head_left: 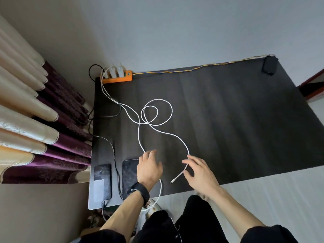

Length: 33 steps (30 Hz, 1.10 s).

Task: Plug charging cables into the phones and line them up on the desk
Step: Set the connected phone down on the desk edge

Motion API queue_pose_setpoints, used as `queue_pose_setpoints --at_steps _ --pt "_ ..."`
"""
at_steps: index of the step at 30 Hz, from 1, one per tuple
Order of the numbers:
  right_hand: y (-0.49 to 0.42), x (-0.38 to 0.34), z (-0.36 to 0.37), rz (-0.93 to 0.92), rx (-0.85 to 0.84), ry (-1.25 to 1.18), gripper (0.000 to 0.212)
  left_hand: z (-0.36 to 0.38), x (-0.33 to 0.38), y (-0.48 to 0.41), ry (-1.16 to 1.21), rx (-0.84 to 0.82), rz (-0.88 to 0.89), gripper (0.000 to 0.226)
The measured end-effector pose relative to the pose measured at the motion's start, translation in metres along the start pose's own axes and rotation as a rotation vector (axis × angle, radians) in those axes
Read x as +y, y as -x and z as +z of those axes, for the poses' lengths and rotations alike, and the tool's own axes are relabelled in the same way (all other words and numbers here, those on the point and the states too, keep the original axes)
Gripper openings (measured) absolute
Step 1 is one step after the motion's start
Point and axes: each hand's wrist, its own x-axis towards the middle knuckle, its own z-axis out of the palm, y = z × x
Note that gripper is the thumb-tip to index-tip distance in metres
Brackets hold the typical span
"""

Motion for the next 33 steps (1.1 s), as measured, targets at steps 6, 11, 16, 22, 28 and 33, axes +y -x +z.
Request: queue_pose_setpoints --at_steps 6,11,16,22,28,33 --pt "0.003 0.080 -0.076 0.152 0.128 -0.093 0.036 0.027 0.121 -0.019 -0.109 -0.096 0.253 0.055" --pt "-0.006 0.184 -0.154 0.251 0.195 -0.153 0.038 0.076 0.243 -0.048 -0.172 -0.165 0.324 0.054" --pt "-0.025 0.284 -0.229 0.323 0.211 -0.125 0.042 0.119 0.359 -0.078 -0.180 -0.218 0.354 0.054" --pt "-0.044 0.387 -0.292 0.422 0.194 -0.144 0.046 0.150 0.467 -0.125 -0.242 -0.231 0.368 0.053" --pt "-0.072 0.448 -0.320 0.502 0.105 -0.110 0.050 0.175 0.528 -0.179 -0.292 -0.231 0.384 0.053" --pt "-0.119 0.485 -0.345 0.536 -0.027 -0.045 0.057 0.192 0.579 -0.240 -0.292 -0.238 0.382 0.055"
